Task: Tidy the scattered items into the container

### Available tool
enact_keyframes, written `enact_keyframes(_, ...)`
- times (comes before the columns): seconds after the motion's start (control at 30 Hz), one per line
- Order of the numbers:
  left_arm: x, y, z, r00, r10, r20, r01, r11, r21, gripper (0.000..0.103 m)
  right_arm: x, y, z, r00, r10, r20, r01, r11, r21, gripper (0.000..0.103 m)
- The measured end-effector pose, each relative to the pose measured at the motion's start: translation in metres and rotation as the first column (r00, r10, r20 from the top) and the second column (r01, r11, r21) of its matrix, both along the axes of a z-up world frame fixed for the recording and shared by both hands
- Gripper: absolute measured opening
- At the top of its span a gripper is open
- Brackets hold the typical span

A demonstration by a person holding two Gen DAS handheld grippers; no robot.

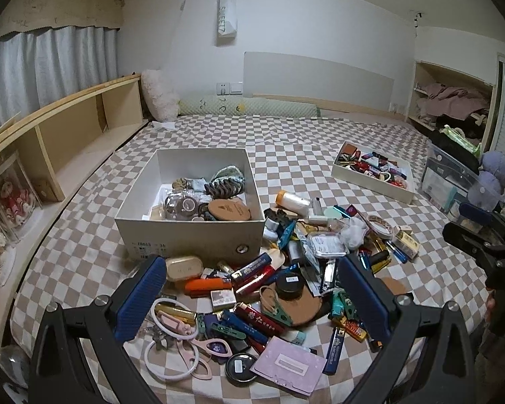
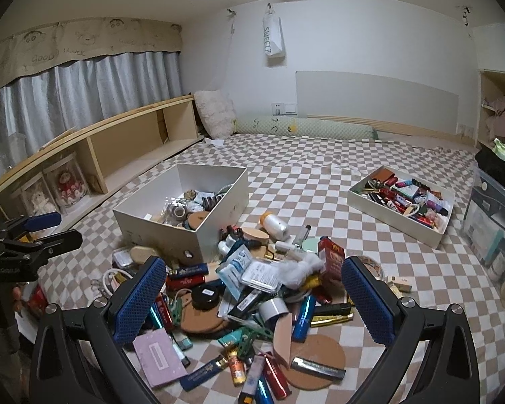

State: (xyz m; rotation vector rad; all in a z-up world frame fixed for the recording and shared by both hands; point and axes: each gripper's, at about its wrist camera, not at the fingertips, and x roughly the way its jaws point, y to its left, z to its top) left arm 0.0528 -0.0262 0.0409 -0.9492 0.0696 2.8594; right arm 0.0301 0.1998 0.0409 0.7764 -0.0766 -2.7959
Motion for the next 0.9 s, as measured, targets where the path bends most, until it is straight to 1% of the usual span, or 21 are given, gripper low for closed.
enact_keyframes(0.43, 0.002, -0.001, -0.01, 1.0, 0.003, 0.019, -0.003, 1.0, 0.005, 0.103, 0.004, -0.006, -0.005, 1.0, 0.03, 0.005, -0.03, 0.999, 0.014, 0.103)
enact_keyframes(0.67, 0.002, -0.002, -0.011, 1.0, 0.004, 0.022, -0.004, 1.0, 0.011, 0.103, 0.002, -0.013, -0.009, 0.999, 0.045, 0.018, -0.046, 0.998, 0.042, 0.103)
enact_keyframes(0.9, 0.003, 0.001, -0.015, 1.0, 0.012, 0.013, -0.012, 1.0, -0.003, 0.103, 0.0, -0.015, -0.012, 0.998, 0.054, 0.028, -0.055, 0.998, 0.042, 0.103)
